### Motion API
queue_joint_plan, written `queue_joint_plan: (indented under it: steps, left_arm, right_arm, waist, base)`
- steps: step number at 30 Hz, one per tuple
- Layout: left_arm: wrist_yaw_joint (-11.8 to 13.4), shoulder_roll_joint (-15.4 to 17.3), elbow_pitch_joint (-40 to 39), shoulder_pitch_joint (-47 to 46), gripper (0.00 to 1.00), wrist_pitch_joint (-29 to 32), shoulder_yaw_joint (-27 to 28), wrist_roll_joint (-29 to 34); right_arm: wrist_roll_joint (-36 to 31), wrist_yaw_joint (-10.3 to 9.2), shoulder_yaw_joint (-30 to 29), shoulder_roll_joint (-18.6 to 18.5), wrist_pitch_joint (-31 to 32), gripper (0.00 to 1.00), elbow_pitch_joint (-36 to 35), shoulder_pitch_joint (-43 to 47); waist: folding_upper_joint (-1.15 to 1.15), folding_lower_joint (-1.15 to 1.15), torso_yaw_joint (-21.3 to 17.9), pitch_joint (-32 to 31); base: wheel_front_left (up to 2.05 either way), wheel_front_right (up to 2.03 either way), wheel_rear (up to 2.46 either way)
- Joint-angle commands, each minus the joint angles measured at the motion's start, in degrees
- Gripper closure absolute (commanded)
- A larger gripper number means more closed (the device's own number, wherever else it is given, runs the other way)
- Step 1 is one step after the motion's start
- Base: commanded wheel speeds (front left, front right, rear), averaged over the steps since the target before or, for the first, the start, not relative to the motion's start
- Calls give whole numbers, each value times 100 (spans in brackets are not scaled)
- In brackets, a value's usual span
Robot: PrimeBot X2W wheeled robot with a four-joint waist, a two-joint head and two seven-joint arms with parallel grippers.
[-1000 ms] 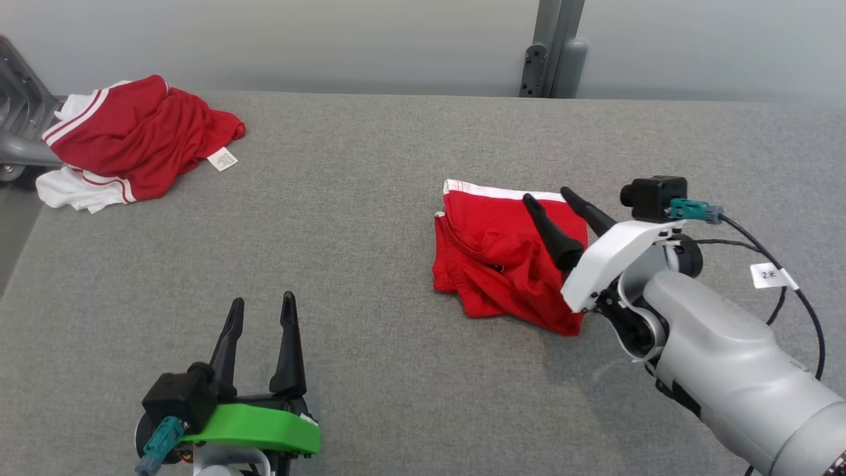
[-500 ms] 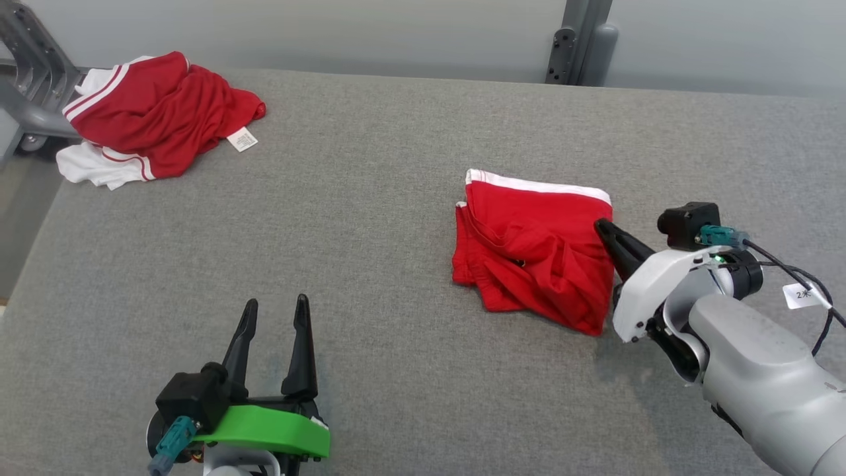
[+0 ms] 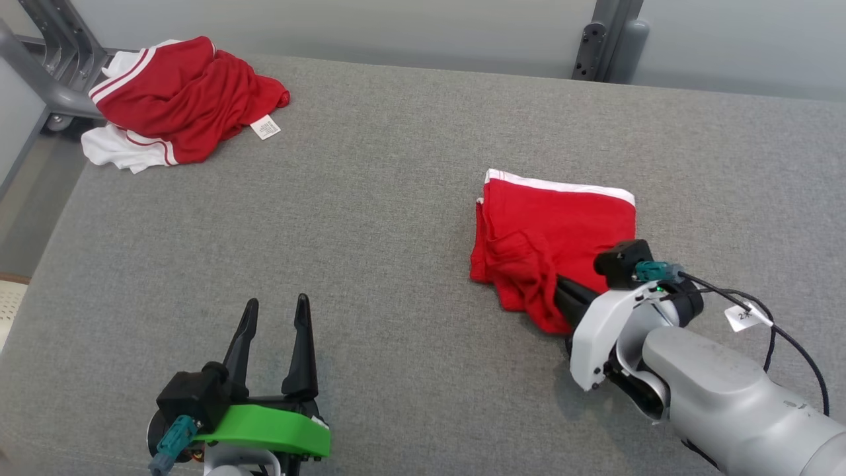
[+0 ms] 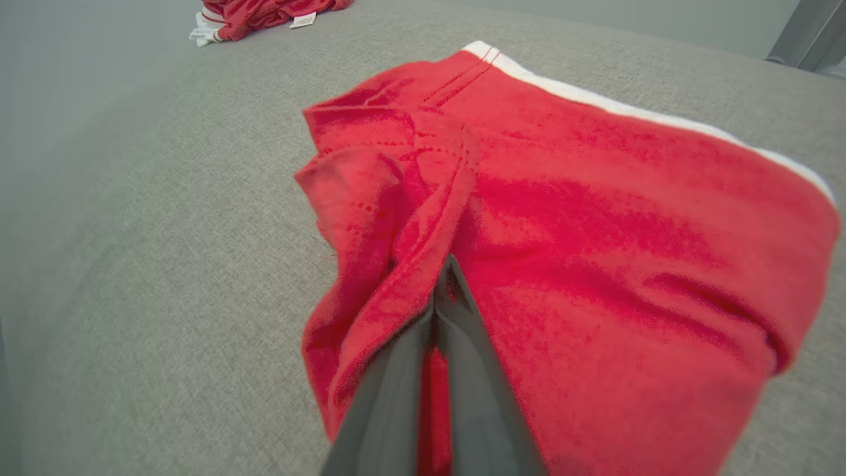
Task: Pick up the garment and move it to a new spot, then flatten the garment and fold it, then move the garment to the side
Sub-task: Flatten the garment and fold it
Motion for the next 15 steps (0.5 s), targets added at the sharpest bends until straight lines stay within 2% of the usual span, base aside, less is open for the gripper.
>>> queue_joint_plan:
  steps: [1,8,15]
  left_arm:
    - [17,5,-17,-14,0,4,12,42]
    - [34,5,-38,-53,0,4,0,34]
    - [45,5,-41,-102,0,4,1,24]
  right_arm:
    - [52,0,118,5,-25,100,-73,96]
    - [259,0,674,140,-42,100,-189,-26]
    - [374,0,852,271,-70,100,-74,-146]
  waist:
    - [0,0,-12,4]
    - [0,0,-46,56]
    - [0,0,-70,81]
  base:
    - [0,0,0]
    - [0,0,0]
    - [0,0,0]
